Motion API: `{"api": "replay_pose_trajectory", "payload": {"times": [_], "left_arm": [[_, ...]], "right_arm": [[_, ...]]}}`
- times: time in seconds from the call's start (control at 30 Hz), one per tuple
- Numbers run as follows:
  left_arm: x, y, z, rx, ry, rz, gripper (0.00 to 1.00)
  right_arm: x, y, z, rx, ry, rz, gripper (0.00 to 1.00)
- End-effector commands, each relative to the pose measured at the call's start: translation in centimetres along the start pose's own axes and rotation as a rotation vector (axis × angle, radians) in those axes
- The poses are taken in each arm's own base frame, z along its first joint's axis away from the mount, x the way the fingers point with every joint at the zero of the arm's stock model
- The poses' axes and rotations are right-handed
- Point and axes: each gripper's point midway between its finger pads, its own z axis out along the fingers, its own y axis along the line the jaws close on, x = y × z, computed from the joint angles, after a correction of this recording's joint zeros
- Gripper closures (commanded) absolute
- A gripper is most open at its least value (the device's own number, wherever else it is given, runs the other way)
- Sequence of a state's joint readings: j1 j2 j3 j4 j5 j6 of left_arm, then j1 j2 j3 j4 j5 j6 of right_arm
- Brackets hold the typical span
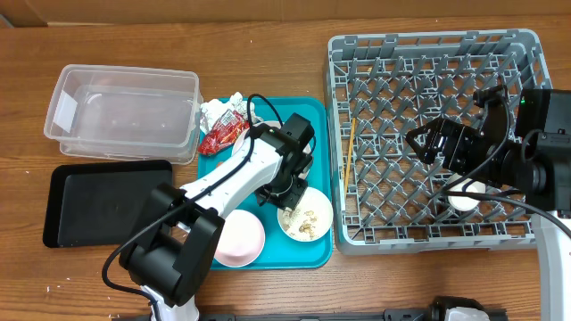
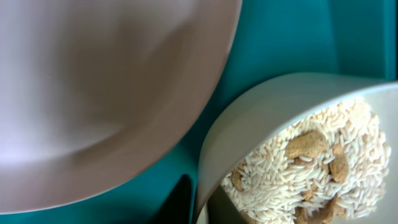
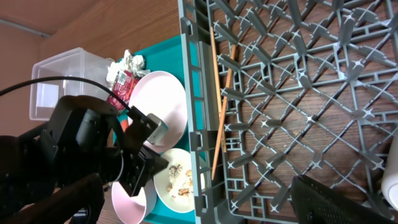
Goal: Sort waste into correct bins and load items into the dishwasher
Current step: 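Grasp the white bowl of rice scraps with the left gripper, then carry the bowl over the black tray with the left gripper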
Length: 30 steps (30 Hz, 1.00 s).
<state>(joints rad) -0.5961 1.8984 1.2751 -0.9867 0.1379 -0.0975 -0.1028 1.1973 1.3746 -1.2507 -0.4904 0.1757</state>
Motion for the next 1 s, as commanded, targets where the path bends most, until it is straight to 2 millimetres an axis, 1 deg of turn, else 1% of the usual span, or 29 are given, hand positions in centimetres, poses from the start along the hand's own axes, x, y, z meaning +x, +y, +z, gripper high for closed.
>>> {"api": "replay_pose_trajectory", "payload": {"times": [0.0, 0.07, 0.13, 0.17, 0.23, 0.3, 0.37, 0.43, 0.5, 0.57, 0.73, 0.8, 0.87, 0.97], "left_arm": [[0.0, -0.4, 0.1, 0.021, -0.004, -0.003, 0.74], [-0.1, -0.4, 0.1, 0.021, -0.008, -0.003, 0.66], [-0.3, -0.5, 0.1, 0.021, -0.013, -0.001, 0.65], [-0.3, -0.5, 0.1, 0.021, -0.014, -0.001, 0.71], [-0.3, -0.5, 0.1, 0.023, -0.016, -0.002, 0.96], [-0.3, -1.2, -0.2, 0.063, -0.01, -0.006, 0.96], [-0.4, -1.9, -0.9, 0.112, -0.005, -0.017, 0.96], [-0.6, -1.6, -2.0, 0.114, 0.002, -0.05, 0.96], [-1.0, -1.0, -3.7, 0.111, 0.004, -0.086, 0.96], [-1.5, -0.1, -6.0, 0.113, -0.004, -0.12, 0.96], [-3.3, 2.3, -12.2, 0.144, -0.085, -0.198, 0.96], [-4.1, 2.7, -14.5, 0.157, -0.136, -0.205, 0.96], [-5.0, 3.4, -17.2, 0.117, -0.215, -0.197, 0.96], [-5.8, 3.4, -19.8, 0.075, -0.303, -0.175, 0.96]], "right_arm": [[-0.1, 0.3, -0.2, -0.008, -0.008, -0.021, 0.02], [-0.1, 0.3, -0.2, -0.008, -0.007, -0.021, 0.02], [-0.1, 0.3, -0.2, -0.008, -0.006, -0.021, 0.02], [-0.1, 0.3, -0.2, -0.008, -0.005, -0.02, 0.02], [0.0, 0.3, -0.2, -0.008, -0.005, -0.019, 0.02], [0.0, 0.3, -0.2, -0.008, -0.005, -0.019, 0.02], [0.0, 0.3, -0.2, -0.008, -0.004, -0.019, 0.02], [0.0, 0.3, -0.2, -0.007, -0.005, -0.019, 0.02], [0.0, 0.3, -0.2, -0.008, -0.005, -0.019, 0.02], [0.0, 0.3, -0.2, -0.008, -0.005, -0.02, 0.02], [0.0, 0.4, -0.2, -0.016, -0.002, -0.019, 0.03], [0.1, 0.9, -0.2, -0.042, 0.004, -0.019, 0.07], [0.3, 1.7, -0.2, -0.085, 0.015, -0.021, 0.09], [0.8, 2.7, 0.0, -0.116, 0.034, -0.037, 0.09]]}}
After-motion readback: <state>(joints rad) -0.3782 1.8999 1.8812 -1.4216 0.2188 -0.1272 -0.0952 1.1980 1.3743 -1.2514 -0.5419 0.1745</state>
